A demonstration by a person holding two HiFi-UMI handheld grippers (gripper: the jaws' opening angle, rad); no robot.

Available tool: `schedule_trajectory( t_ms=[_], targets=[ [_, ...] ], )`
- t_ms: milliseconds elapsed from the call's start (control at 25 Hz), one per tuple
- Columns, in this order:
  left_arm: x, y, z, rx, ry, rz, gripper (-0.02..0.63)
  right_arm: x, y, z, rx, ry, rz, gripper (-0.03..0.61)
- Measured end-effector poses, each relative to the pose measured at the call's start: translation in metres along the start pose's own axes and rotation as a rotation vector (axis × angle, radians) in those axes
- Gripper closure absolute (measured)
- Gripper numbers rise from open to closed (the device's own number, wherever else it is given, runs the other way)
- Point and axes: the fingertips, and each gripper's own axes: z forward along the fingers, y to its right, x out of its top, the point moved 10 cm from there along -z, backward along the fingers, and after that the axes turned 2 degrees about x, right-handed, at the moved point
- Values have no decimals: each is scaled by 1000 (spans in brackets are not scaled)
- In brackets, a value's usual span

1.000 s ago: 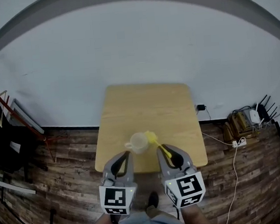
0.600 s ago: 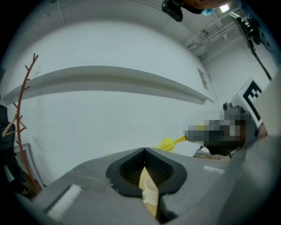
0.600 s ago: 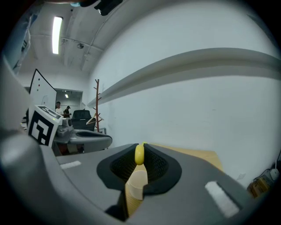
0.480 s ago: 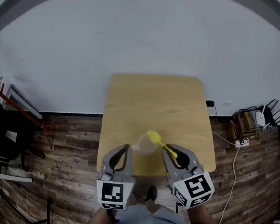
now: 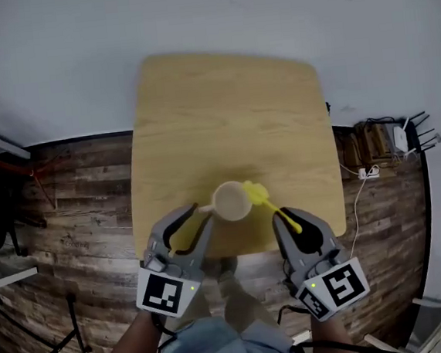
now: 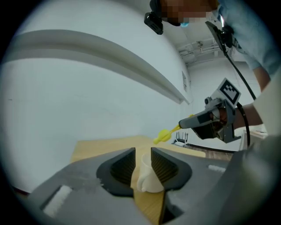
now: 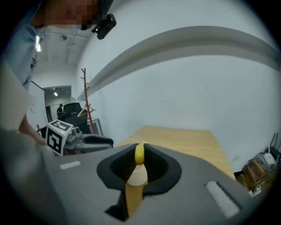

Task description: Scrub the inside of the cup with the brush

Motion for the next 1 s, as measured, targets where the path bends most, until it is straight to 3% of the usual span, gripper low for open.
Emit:
schedule_trajectory(
  t_ms=[160, 240, 560, 760, 1000],
  targets=[
    [-17, -9, 11, -192, 44, 140, 472, -10, -2, -2, 13, -25, -15, 538],
    [-26, -14, 14, -240, 35, 155, 472, -14, -6, -2, 18, -43, -14, 538],
    [-51, -20, 33, -336, -43, 185, 472, -26, -9, 8, 12, -84, 5, 538],
    [-57, -23, 38, -338, -82, 196, 477, -28, -9, 15, 17, -114, 13, 537],
    [-52, -19, 42, -364, -147, 269, 513, -36, -7, 19, 29, -149, 29, 538]
  ],
)
